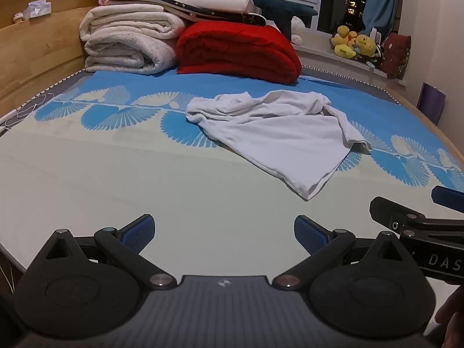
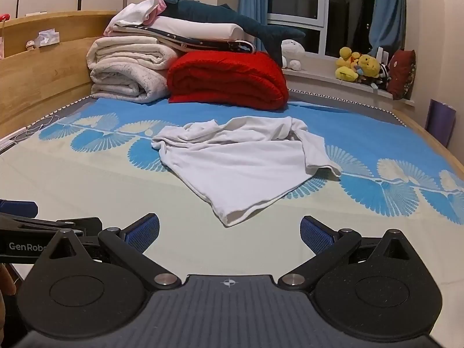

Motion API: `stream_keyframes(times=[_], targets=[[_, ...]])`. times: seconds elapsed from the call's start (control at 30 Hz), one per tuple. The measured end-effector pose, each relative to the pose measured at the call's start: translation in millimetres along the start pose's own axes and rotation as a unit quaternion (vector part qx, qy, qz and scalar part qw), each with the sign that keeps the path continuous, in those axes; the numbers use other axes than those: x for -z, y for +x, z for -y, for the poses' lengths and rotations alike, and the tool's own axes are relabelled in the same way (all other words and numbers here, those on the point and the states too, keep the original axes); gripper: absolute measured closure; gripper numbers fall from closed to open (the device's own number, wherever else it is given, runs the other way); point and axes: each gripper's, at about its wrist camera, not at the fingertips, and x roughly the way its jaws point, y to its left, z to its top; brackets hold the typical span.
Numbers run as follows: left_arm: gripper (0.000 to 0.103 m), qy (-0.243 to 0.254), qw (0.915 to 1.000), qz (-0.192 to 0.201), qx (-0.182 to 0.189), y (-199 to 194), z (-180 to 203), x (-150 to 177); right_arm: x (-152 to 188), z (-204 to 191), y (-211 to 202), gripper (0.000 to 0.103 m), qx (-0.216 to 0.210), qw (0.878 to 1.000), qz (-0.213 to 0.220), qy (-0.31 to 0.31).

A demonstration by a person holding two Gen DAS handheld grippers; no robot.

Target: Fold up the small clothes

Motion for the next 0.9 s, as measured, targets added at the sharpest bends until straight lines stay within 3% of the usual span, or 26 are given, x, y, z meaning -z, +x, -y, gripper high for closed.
stream_keyframes(times=[0.9], targets=[[0.001, -0.001, 1.0000, -0.008, -0.001, 7, -2, 4, -4, -1, 5, 0.001, -0.001, 1.000, 0.001, 0.000]])
